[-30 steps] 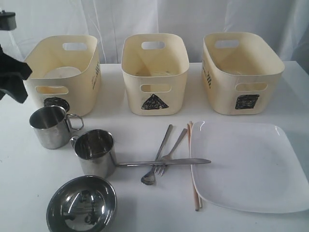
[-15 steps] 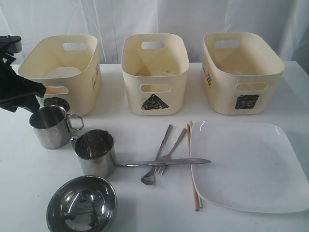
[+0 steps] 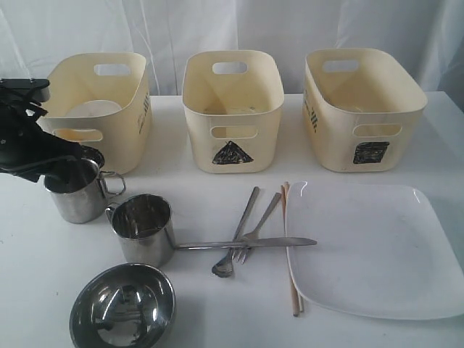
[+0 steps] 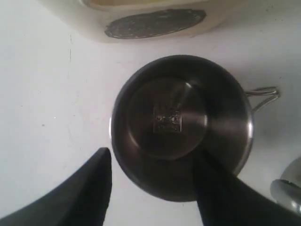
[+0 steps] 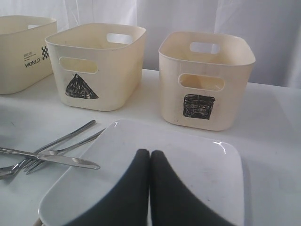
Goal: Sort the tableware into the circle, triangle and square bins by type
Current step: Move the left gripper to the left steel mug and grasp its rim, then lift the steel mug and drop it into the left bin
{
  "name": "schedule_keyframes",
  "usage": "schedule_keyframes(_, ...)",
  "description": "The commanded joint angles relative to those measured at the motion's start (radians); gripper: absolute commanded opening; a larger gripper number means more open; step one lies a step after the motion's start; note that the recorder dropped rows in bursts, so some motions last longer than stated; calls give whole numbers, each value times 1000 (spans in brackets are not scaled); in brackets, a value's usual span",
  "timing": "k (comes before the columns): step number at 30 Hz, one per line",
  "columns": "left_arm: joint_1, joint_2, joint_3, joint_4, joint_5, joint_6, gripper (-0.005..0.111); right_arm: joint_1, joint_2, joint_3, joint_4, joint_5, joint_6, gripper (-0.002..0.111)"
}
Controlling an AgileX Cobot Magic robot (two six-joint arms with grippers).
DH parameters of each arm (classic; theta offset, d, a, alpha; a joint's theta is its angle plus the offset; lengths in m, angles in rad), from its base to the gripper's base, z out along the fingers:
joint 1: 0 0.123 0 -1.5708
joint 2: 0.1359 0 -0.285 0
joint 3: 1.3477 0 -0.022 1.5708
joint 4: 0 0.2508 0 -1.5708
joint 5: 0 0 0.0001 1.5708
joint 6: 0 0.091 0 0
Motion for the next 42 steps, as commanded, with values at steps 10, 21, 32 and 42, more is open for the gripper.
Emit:
schedule_keyframes(10, 16, 44, 7, 67, -40, -20, 57, -6, -7, 7, -3, -8, 3, 0)
schedule_keyframes(21, 16, 136, 7, 70, -65, -20, 64, -6, -7, 7, -3, -8, 3, 0)
schedule_keyframes(32, 16, 134, 7, 69, -21, -24, 5, -6, -7, 7, -3, -8, 3, 0)
schedule_keyframes(42, 16, -7, 7, 90, 100, -15, 0, -6, -7, 7, -3, -8, 3, 0)
